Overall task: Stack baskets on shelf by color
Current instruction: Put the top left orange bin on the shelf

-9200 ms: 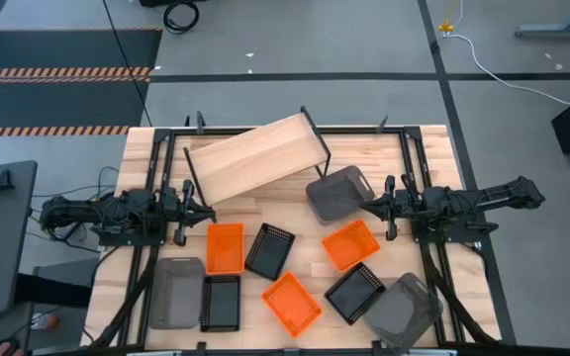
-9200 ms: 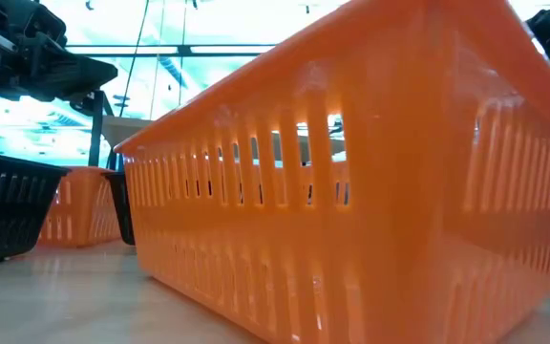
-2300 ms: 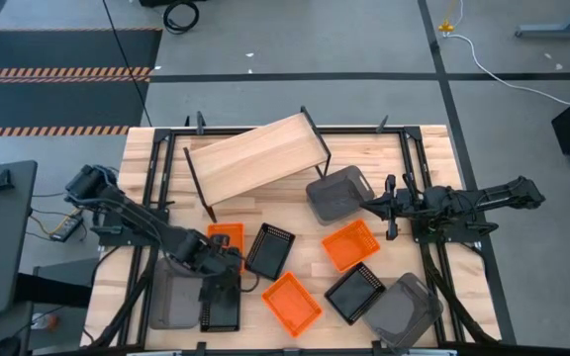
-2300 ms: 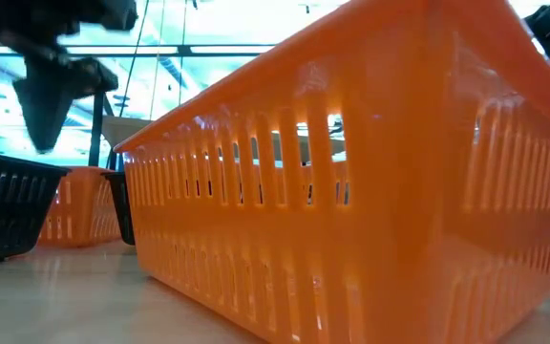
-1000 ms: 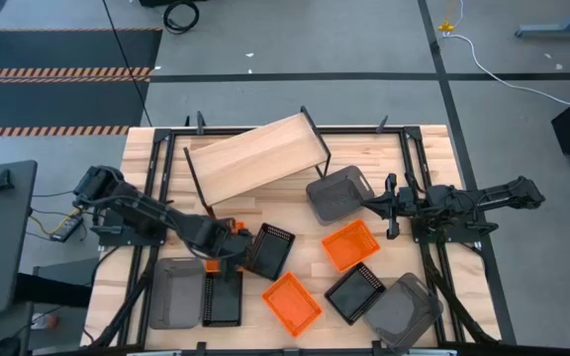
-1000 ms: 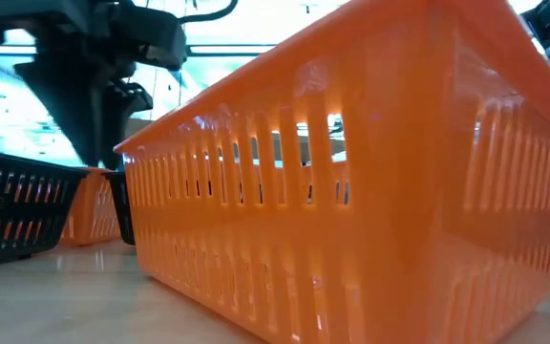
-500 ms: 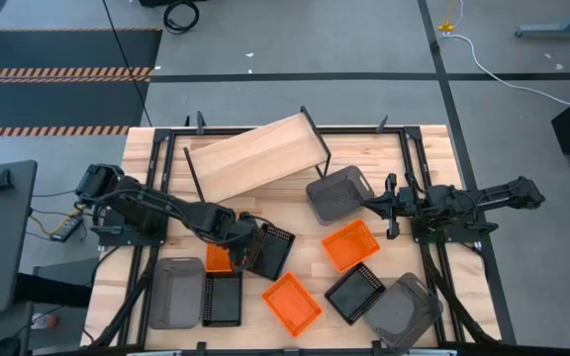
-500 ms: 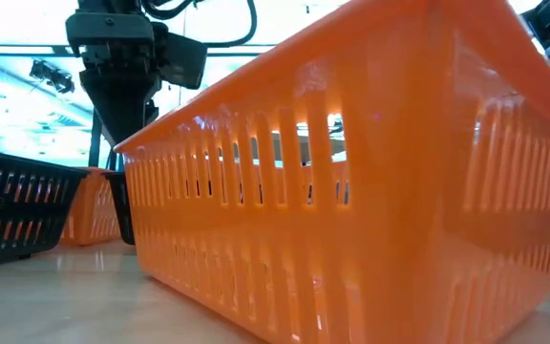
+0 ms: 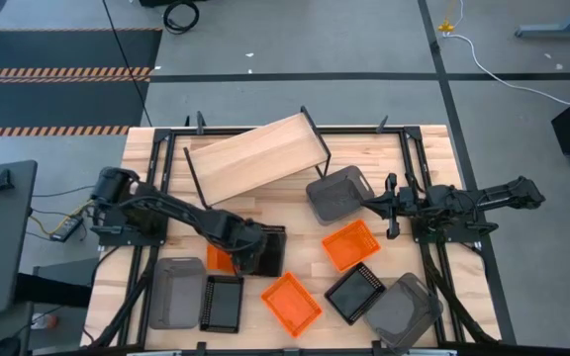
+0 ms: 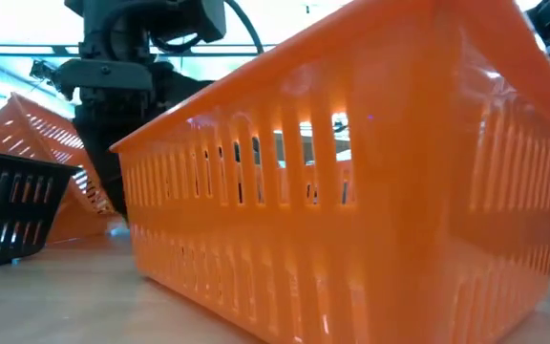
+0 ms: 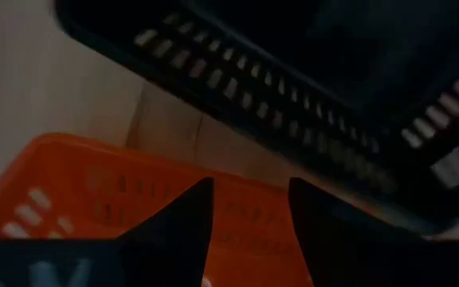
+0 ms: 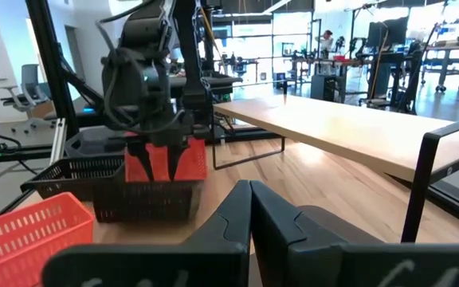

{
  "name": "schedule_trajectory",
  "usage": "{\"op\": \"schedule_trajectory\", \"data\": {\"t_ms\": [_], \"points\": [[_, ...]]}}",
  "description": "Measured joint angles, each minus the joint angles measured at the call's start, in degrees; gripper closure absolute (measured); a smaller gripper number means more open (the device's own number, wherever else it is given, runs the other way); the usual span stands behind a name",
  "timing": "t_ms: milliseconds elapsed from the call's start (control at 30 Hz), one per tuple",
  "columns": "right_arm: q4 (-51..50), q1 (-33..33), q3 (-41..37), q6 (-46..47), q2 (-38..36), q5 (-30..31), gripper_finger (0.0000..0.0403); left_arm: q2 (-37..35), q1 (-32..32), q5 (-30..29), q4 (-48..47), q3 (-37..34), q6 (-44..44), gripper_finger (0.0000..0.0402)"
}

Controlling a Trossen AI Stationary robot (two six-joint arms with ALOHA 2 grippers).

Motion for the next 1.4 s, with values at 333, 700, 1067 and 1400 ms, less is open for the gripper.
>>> {"op": "schedule_trajectory", "data": {"t_ms": [333, 700, 1067, 1400], "points": [[0.4, 0.0, 0.0, 0.0, 0.0, 0.0, 0.0391, -1.4, 0.0, 2.5, -1.7, 2.5, 1.7, 0.0230], [0.8, 0.0, 0.0, 0.0, 0.0, 0.0, 0.0391, -1.5, -2.5, 2.7, -14.9, 16.9, 12.1, 0.0230], [0.8, 0.0, 0.0, 0.0, 0.0, 0.0, 0.0391, -1.6, -8.7, -0.6, -22.8, 14.7, 7.3, 0.0230], [0.8, 0.0, 0.0, 0.0, 0.0, 0.0, 0.0391, -1.6, -9.2, -0.5, -17.4, 6.4, -0.6, 0.0190]]}}
